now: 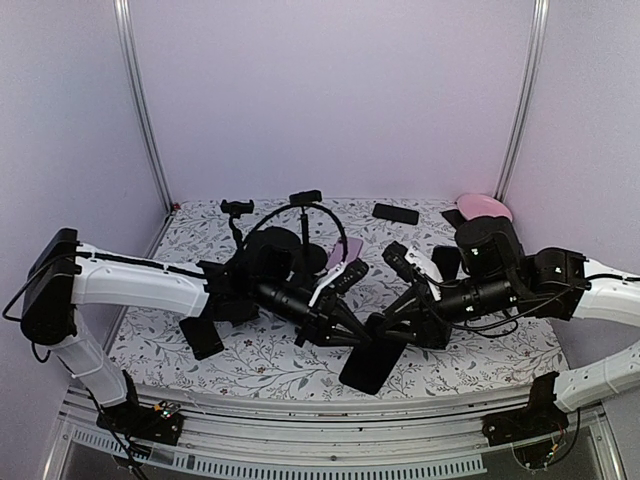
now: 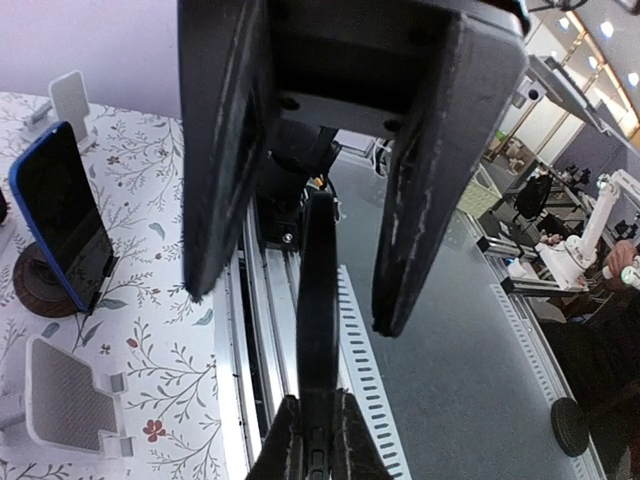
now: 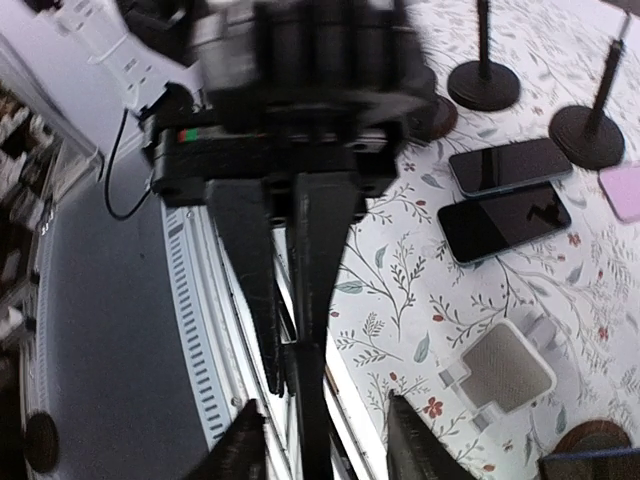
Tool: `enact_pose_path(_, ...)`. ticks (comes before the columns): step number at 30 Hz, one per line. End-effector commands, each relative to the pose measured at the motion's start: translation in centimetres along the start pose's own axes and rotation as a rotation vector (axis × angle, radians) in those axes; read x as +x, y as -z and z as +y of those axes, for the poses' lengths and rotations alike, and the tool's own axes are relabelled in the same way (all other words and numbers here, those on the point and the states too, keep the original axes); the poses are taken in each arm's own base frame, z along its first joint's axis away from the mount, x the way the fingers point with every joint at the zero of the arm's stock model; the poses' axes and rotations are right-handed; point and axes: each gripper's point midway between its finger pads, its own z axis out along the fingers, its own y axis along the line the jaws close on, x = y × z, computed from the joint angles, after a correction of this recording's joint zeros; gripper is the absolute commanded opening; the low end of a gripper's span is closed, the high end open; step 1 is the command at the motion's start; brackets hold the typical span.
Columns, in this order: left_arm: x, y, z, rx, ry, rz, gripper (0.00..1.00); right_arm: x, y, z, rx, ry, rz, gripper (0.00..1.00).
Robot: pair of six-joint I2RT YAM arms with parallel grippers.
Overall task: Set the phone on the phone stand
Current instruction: Pass from the right arm to the left, then place the phone on the phone stand.
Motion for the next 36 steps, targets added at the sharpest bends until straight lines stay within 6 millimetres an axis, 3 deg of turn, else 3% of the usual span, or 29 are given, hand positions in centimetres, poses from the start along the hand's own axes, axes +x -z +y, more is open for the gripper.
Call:
enact_pose_path(1, -0.9, 0.1, 0.6, -0.055, -0.016, -0.073, 0.00, -2.1, 0.7, -1.8, 0.115, -0.052, -0.071, 0.56)
enact_pose_path(5, -1.2, 0.6, 2.1, -0.152, -0.014, -0.140, 0.00, -3.5, 2.4, -3.2, 0.215, -0.109, -0.156, 0.88)
enact_pose_path(9, -2.2, 1.3, 3.4, -0.237, -0.024, -0.230, 0.00, -5.3, 5.7, -4.2, 0.304, -0.176, -0.298, 0.98)
enact_pose_path(14, -3.8, 2.5, 5.7, -0.357, -0.043, -0.385, 0.00, -6.0, 8.6, -4.6, 0.331, -0.231, -0.447, 1.00)
enact_pose_path(20, -4.4, 2.3, 7.7, -0.405, -0.103, -0.483, 0.00, -5.3, 9.3, -4.8, 0.337, -0.264, -0.462, 0.99)
enact_pose_path(29, -2.1, 2.9, 10.3, -0.459, -0.175, -0.542, 0.00, -4.4, 10.0, -4.6, 0.321, -0.286, -0.470, 0.99)
enact_pose_path(33, -1.4, 3.3, 10.6, -0.466, -0.196, -0.571, 0.00, -4.2, 10.1, -4.6, 0.323, -0.283, -0.463, 0.99)
enact_pose_path(36, 0.3, 2.3, 11.6, -0.461, -0.180, -0.540, 0.00, -4.1, 10.2, -4.7, 0.328, -0.282, -0.464, 0.99)
